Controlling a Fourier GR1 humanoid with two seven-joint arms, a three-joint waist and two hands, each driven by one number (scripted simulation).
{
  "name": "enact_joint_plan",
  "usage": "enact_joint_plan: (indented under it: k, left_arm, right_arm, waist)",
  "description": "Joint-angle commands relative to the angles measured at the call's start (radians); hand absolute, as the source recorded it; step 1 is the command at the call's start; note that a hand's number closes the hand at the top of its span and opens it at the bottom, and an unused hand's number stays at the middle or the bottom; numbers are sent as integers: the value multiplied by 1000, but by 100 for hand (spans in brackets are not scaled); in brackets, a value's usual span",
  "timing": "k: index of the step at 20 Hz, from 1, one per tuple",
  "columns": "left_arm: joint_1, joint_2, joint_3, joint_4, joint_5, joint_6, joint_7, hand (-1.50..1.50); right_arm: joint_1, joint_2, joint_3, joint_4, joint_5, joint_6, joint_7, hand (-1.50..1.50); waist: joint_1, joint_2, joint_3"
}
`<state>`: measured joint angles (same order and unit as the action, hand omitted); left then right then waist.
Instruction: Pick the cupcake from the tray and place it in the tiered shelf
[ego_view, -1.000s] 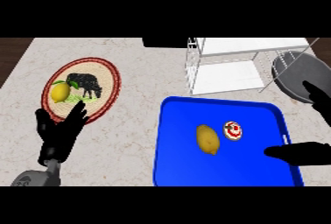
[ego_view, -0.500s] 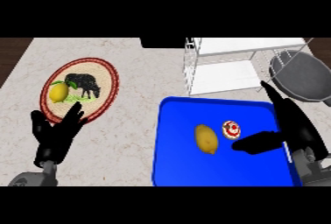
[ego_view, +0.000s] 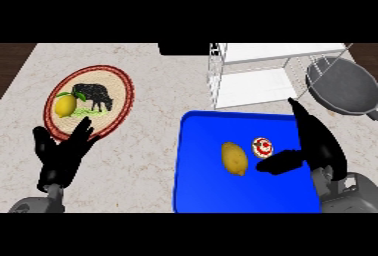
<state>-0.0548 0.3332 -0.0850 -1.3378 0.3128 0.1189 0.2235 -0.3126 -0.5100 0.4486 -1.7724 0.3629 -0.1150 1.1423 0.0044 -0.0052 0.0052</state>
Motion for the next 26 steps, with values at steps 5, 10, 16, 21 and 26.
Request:
enact_joint_plan:
  k: [5,10,16,21,26]
  left_arm:
    - [35,-7,6,-41,-12,-6,58,0]
    - [14,-27,7,-3,-32,-15,48,0]
    - [-22,-28,36,-14,-37,-17,75,0]
    - [-12,-37,86,23,-49,-55,47,0]
    - [71,-44,71,-63,-59,-82,79,0]
  right_arm:
    - [2,116,-16,63,100,23,124,-150]
    - [-1,157,-17,129,161,57,122,-150]
    - [21,190,-59,253,252,38,11,-150]
    - [66,256,-92,262,326,28,-78,-150]
    - [39,293,-159,349,348,1,-175,-150]
  waist:
    - [0,4,-5]
    - [-2,5,-6]
    - [-3,6,-5]
    - [-4,5,-5]
    - [0,5,-5]
